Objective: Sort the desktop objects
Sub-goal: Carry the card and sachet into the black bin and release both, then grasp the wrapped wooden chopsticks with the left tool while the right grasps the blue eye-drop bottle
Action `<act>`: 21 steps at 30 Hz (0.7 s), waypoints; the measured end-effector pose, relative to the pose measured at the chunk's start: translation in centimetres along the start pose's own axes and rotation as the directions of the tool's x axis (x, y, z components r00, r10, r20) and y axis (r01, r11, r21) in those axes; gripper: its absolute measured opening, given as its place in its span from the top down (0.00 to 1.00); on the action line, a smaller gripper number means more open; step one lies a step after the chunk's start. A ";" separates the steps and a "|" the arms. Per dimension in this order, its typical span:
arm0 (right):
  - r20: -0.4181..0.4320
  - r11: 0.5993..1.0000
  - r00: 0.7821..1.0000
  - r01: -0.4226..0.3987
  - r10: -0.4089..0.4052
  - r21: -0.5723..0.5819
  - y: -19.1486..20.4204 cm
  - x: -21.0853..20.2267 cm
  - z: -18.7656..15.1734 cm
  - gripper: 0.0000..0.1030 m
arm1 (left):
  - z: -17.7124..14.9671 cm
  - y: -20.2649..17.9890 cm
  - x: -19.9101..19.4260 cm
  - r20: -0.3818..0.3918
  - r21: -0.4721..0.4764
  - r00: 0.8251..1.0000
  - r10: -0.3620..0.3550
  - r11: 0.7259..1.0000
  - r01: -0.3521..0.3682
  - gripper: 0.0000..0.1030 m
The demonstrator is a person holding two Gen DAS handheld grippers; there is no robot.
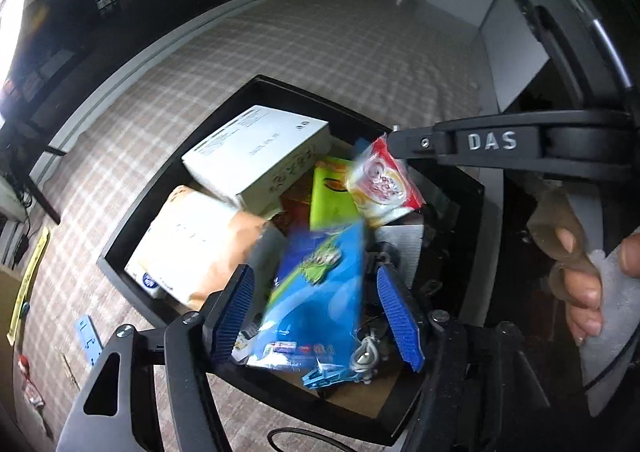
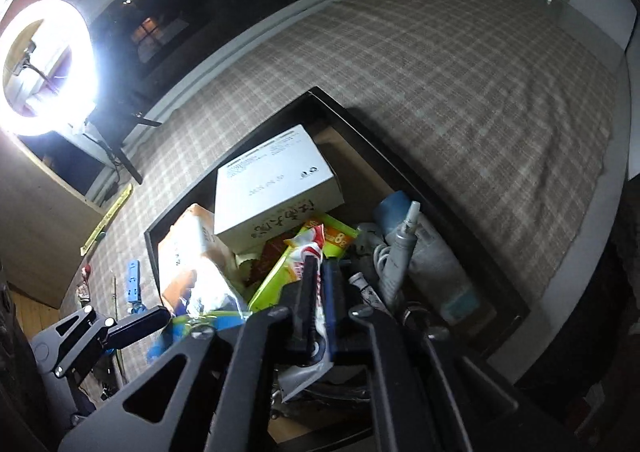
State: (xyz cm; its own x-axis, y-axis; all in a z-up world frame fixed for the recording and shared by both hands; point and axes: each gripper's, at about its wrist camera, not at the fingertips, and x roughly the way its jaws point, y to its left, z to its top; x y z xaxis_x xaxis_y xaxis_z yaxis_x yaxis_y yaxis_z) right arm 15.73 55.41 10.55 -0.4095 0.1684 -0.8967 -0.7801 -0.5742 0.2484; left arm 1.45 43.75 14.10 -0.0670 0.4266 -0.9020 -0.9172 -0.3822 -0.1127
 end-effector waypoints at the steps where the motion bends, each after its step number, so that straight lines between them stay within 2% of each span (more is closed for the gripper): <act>1: 0.006 1.000 1.000 0.005 -0.005 -0.002 0.1 0.0 0.0 0.85 | -0.1 0.3 0.0 0.001 -0.007 1.000 0.002 1.000 -0.002 0.40; 5: 0.015 1.000 1.000 0.008 -0.008 -0.018 1.1 -0.3 0.1 0.81 | -0.8 2.3 -0.9 0.015 -0.048 1.000 0.018 0.999 -0.017 0.40; 13: -0.002 0.995 1.000 -0.022 0.022 -0.096 4.9 0.2 0.0 0.81 | -3.1 7.1 -1.9 0.012 -0.144 0.998 0.060 0.988 -0.058 0.40; 21: -0.038 0.964 0.997 -0.068 0.060 -0.256 11.7 1.3 -1.9 0.80 | -7.3 14.5 -3.5 -0.019 -0.277 0.988 0.151 0.949 -0.150 0.40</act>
State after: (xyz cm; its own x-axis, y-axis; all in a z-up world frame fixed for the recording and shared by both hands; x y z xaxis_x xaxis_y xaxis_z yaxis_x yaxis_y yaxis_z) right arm 6.98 47.45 11.58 -0.4373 0.1026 -0.8934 -0.6032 -0.7703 0.2068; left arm -8.78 30.72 12.53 -0.1970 0.3485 -0.9164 -0.7517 -0.6538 -0.0870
